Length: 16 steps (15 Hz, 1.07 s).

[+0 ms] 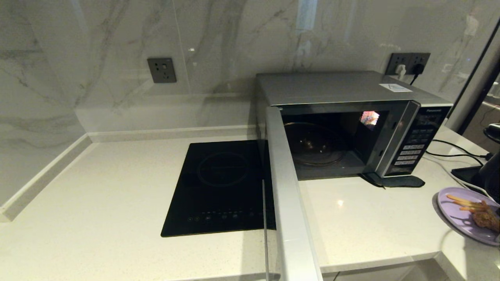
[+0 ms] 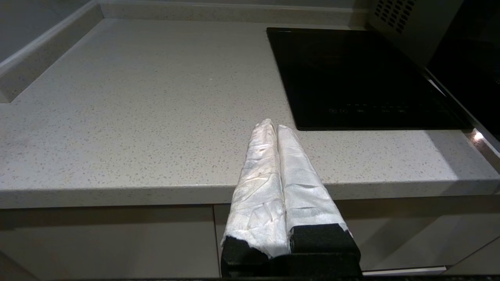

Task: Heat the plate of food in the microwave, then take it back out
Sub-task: Put the plate in the microwave oven

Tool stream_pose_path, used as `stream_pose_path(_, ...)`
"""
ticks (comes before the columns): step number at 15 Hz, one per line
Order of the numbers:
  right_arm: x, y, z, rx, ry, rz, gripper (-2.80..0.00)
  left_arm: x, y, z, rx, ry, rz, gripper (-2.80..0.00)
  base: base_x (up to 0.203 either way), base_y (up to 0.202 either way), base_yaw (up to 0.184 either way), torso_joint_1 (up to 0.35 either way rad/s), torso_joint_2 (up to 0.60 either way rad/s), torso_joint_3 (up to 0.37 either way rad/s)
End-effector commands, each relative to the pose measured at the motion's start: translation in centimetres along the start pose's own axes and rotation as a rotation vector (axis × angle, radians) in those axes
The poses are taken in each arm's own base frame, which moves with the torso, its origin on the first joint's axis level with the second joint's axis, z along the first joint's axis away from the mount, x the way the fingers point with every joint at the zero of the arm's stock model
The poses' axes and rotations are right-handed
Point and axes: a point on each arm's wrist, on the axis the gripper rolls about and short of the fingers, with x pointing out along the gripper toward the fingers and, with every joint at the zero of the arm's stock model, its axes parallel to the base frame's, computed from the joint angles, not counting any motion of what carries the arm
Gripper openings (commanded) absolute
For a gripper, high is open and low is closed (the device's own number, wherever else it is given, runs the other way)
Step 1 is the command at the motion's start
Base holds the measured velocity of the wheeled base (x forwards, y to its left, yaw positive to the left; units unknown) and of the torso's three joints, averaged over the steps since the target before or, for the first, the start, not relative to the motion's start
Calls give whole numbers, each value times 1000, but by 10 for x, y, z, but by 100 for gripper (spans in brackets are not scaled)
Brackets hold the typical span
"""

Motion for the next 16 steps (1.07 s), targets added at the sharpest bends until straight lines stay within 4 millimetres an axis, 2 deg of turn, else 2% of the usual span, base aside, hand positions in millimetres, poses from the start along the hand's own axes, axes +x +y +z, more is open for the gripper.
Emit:
stream_pose_path(1, -9, -3, -3, 5, -4, 10, -280, 0, 0, 0, -1, 1, 1, -280, 0, 0, 0, 0, 0, 0)
stream_pose_path(5, -34, -12, -9, -3, -14, 64, -280, 0, 0, 0, -1, 1, 1, -280, 0, 0, 0, 0, 0, 0)
stream_pose_path(10, -65, -33, -27, -68, 6, 137, -280, 0, 0, 0, -1, 1, 1, -280, 0, 0, 0, 0, 0, 0)
stream_pose_path(16, -85, -43, -36, -112, 29, 216, -280, 0, 0, 0, -1, 1, 1, -280, 0, 0, 0, 0, 0, 0)
